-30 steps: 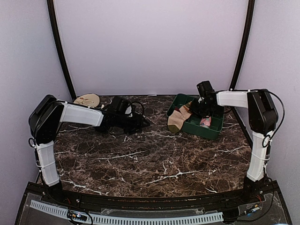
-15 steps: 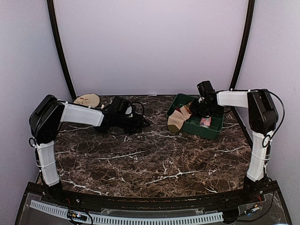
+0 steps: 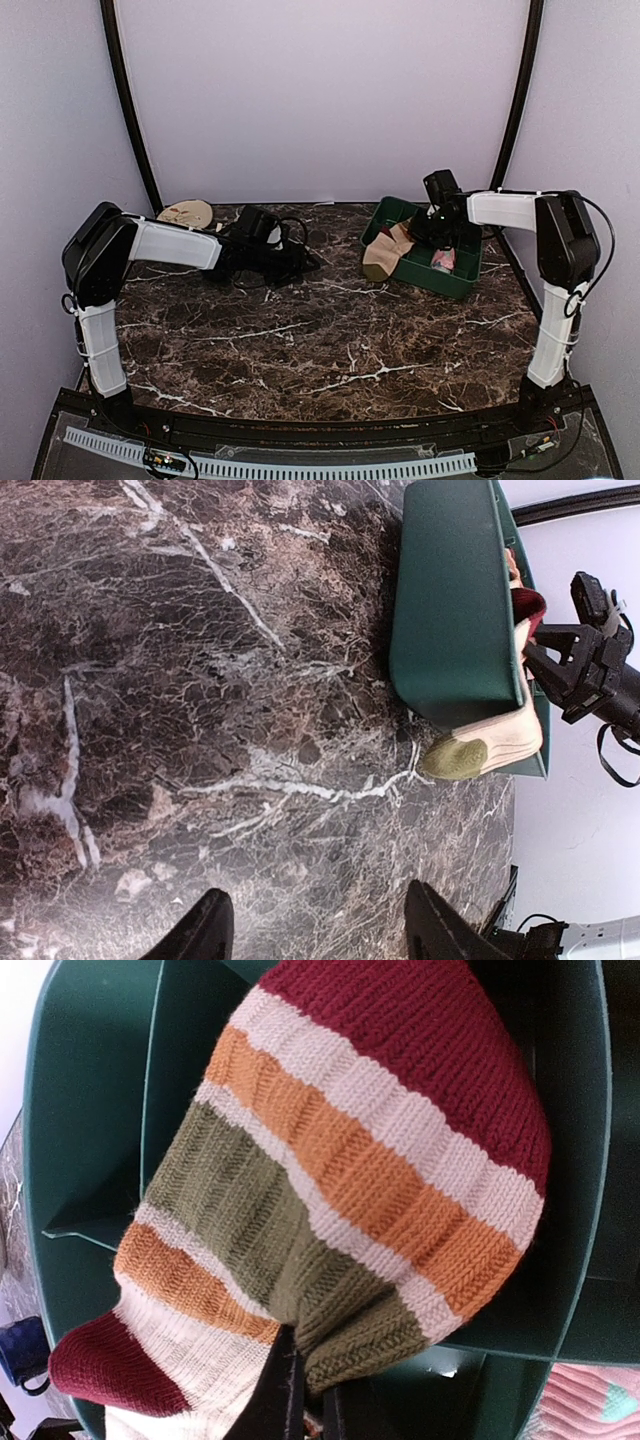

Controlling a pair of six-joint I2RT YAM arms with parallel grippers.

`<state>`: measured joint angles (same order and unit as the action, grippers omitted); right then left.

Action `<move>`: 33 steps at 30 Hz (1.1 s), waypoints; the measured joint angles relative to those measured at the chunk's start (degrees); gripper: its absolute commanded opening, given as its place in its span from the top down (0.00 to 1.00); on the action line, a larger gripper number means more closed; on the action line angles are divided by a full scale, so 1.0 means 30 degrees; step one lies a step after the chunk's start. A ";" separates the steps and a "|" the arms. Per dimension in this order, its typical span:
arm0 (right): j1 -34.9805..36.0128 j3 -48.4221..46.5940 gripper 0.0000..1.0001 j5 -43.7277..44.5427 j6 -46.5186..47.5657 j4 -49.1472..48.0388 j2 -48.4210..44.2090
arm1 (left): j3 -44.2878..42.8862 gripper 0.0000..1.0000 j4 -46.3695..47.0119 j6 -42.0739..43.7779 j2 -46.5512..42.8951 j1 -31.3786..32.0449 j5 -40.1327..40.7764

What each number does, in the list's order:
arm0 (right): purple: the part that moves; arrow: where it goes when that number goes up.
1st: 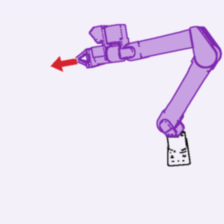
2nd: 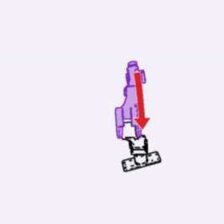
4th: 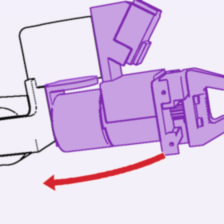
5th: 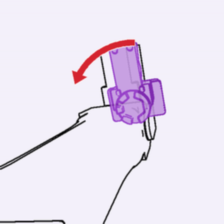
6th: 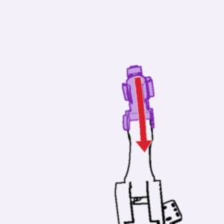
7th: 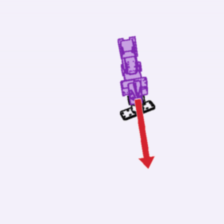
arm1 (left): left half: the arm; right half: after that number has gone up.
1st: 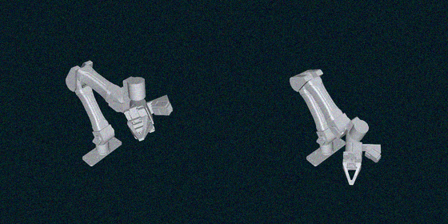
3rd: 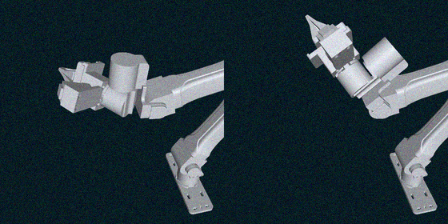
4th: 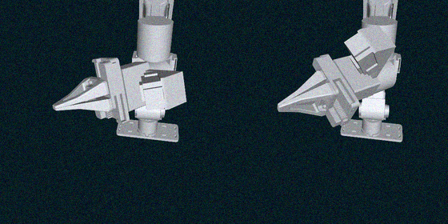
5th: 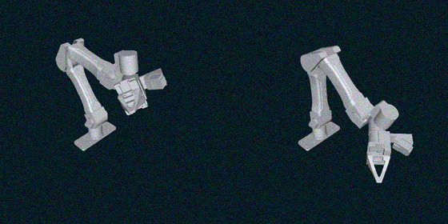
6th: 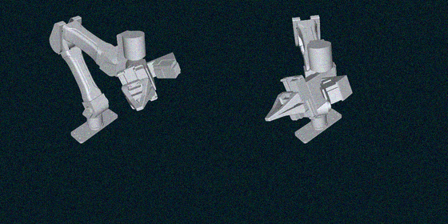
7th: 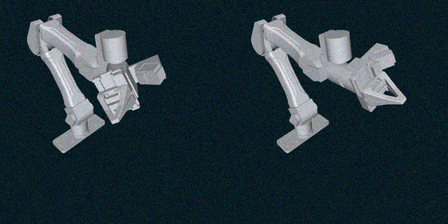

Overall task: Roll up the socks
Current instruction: Pick up the sock from the storage box.

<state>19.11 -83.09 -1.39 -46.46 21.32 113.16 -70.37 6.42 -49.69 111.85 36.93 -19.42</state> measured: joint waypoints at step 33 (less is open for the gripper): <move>0.1953 -0.0685 1.00 -0.0160 0.2339 -0.0044 -0.1603 | 0.0911 0.38 -0.0656 -0.0007 -0.2113 0.0000 0.0357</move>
<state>24.97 -85.14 -1.87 -39.44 21.19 108.36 -67.64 4.45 -49.71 105.51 36.93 -18.35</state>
